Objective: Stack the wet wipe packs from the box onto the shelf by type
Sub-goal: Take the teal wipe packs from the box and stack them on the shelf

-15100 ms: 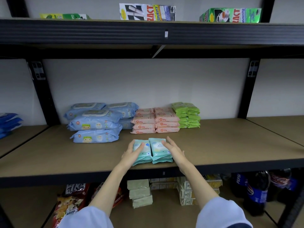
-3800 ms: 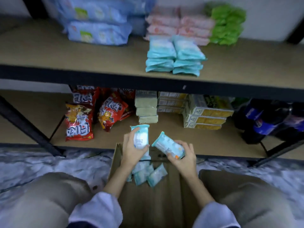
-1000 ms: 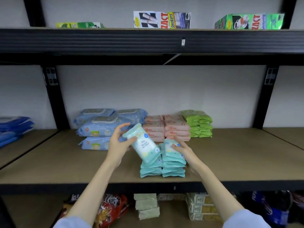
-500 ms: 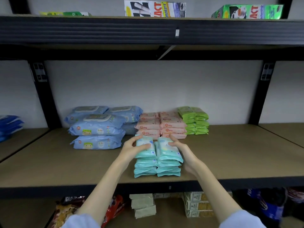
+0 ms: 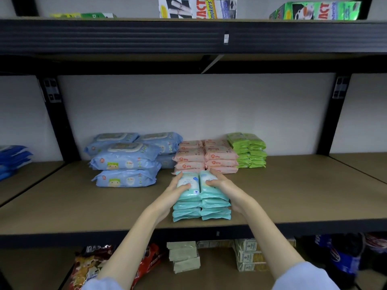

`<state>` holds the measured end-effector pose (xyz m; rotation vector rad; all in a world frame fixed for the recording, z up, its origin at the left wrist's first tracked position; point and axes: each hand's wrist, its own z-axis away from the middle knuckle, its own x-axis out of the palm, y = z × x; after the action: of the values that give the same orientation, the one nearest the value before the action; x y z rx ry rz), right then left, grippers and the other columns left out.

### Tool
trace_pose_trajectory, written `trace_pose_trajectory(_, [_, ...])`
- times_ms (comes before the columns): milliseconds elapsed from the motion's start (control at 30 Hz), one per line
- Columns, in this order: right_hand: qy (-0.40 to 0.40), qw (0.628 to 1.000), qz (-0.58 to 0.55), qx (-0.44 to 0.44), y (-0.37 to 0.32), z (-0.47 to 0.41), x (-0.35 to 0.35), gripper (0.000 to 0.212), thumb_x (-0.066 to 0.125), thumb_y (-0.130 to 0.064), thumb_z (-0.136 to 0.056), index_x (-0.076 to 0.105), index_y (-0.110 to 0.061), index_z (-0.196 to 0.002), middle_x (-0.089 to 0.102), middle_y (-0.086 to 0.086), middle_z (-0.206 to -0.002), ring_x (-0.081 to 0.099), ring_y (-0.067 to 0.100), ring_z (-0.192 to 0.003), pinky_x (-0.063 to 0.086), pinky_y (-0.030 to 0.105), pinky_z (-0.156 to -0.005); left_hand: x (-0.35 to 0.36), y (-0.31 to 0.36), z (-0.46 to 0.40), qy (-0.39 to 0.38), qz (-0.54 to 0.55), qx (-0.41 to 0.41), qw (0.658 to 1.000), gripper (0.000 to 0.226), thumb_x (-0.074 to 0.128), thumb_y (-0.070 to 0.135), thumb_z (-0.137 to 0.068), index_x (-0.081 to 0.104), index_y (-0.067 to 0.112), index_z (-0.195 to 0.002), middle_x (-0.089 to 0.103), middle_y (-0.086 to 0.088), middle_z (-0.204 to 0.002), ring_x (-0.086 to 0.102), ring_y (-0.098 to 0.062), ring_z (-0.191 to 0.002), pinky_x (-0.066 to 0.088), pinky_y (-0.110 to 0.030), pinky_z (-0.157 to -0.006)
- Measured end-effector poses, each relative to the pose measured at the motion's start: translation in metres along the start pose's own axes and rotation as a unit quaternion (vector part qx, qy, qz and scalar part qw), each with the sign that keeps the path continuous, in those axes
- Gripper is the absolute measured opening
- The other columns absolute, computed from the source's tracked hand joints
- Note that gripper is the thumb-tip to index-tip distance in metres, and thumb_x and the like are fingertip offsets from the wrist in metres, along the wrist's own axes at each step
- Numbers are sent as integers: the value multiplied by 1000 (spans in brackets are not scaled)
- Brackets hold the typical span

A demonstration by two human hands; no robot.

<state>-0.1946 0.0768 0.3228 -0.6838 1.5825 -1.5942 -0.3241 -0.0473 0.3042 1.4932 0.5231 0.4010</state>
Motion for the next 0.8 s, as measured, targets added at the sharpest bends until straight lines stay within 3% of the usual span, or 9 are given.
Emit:
trace_pose_trajectory(100, [-9,1000,2,10,-3,3,1,65,56,-29,-90,23,-31,-146,38,4,-147,51,25,-122,41,42,-105,-1,-4,0,-12,7,7,1000,61,49,30,-94,17,31,-146,18,9,-152,27,-16,-139,25,-39,-115])
trace_pose_trajectory(167, [0,1000,4,8,-5,5,-1,68,53,-41,-92,16,-32,-149,25,1,-153,33,26,-137,27,40,-113,-1,-4,0,-19,34,16,999,64,48,41,-92,16,30,-147,19,12,-151,25,-13,-139,22,-38,-117])
trace_pose_trajectory(300, [31,999,-26,-11,-7,10,-2,70,48,-56,-88,17,-36,-148,16,-3,-157,18,22,-143,15,47,-117,-4,-3,-4,-9,94,23,995,92,63,71,-63,33,31,-141,36,8,-147,38,-12,-133,26,-40,-115])
trace_pose_trajectory(400, [26,1000,6,-9,-5,12,-2,64,43,-53,-92,20,-32,-148,15,-7,-156,15,19,-144,12,43,-115,-3,-6,-8,-14,84,8,996,81,62,64,-73,32,32,-142,35,9,-148,35,-12,-135,25,-40,-115])
trace_pose_trajectory(467, [27,999,19,-8,-3,10,0,60,45,-46,-94,22,-30,-147,19,-5,-156,21,20,-143,17,39,-114,-1,-8,-8,3,69,6,998,64,58,47,-86,31,31,-142,33,6,-148,36,-15,-134,28,-40,-114])
trace_pose_trajectory(533, [29,1000,6,-4,-1,8,5,58,53,-36,-93,27,-32,-145,30,-2,-151,41,22,-132,35,37,-109,1,-8,-7,14,67,-5,998,60,60,33,-87,31,34,-140,36,0,-146,45,-20,-127,37,-41,-108])
trace_pose_trajectory(600, [35,999,-7,0,-1,8,8,59,56,-28,-91,30,-34,-144,40,0,-143,55,22,-116,50,32,-90,4,-6,-5,15,79,-14,997,61,60,23,-88,30,35,-139,40,-4,-142,53,-23,-118,45,-39,-99])
trace_pose_trajectory(667, [33,999,-4,2,-1,9,8,60,56,-26,-91,29,-33,-144,43,3,-141,58,22,-109,52,28,-80,7,-5,-2,12,87,-16,996,61,58,19,-88,29,35,-140,42,-6,-139,56,-25,-113,48,-39,-95])
trace_pose_trajectory(800, [10,1000,-20,10,-2,10,7,62,55,-27,-92,24,-32,-146,45,5,-140,61,20,-103,53,27,-75,7,-3,0,7,93,-17,996,62,56,22,-90,24,34,-142,42,-7,-139,56,-25,-114,47,-41,-96])
